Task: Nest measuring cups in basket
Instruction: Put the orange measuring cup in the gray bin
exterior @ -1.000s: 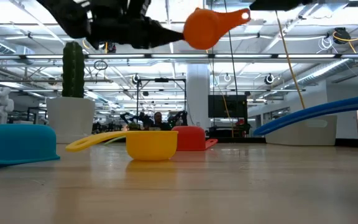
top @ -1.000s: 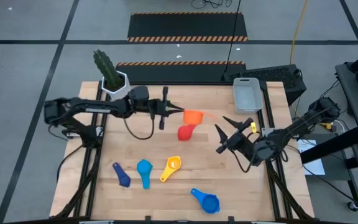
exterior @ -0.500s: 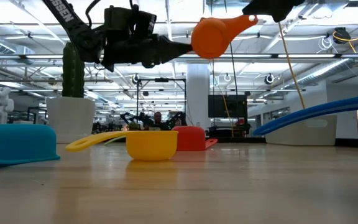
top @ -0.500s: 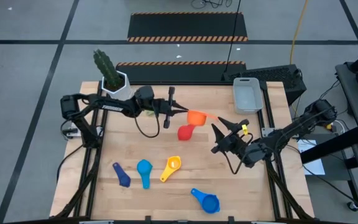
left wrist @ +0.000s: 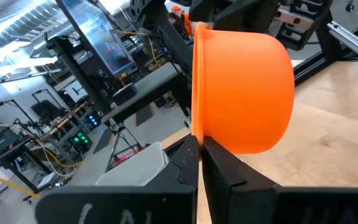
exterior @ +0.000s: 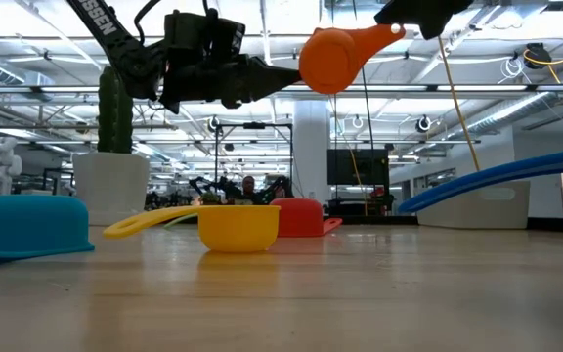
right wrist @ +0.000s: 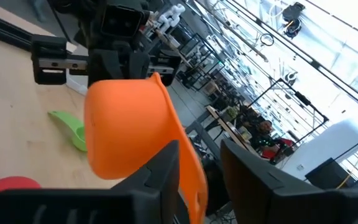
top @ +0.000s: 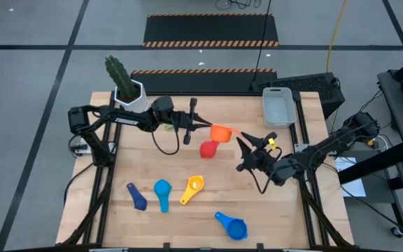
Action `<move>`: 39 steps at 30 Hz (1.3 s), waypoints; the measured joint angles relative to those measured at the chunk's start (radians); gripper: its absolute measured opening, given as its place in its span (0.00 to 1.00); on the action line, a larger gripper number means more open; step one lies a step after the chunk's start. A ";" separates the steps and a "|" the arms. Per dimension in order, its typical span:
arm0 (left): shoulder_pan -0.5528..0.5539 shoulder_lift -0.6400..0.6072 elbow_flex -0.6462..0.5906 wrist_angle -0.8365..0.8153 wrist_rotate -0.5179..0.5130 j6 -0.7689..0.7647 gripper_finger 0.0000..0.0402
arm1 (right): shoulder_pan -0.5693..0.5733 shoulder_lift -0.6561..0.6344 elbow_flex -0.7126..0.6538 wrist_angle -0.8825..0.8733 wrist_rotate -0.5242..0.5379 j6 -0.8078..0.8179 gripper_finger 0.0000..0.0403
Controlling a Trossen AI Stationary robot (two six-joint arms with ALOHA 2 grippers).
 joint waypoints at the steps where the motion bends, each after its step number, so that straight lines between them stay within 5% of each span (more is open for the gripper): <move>1: 0.000 0.000 0.000 -0.001 0.000 0.000 0.02 | -0.003 0.000 0.000 -0.008 0.000 0.000 0.25; 25: 0.000 0.000 0.000 -0.002 0.020 0.005 0.02 | -0.006 0.000 -0.001 -0.085 -0.001 0.060 0.15; 34: 0.001 0.000 0.000 -0.002 0.019 0.018 0.02 | -0.006 0.000 -0.001 -0.086 -0.007 0.068 0.02; 39: -0.003 0.000 0.000 -0.002 -0.101 -0.019 0.06 | -0.006 0.000 -0.001 -0.084 -0.003 0.060 0.01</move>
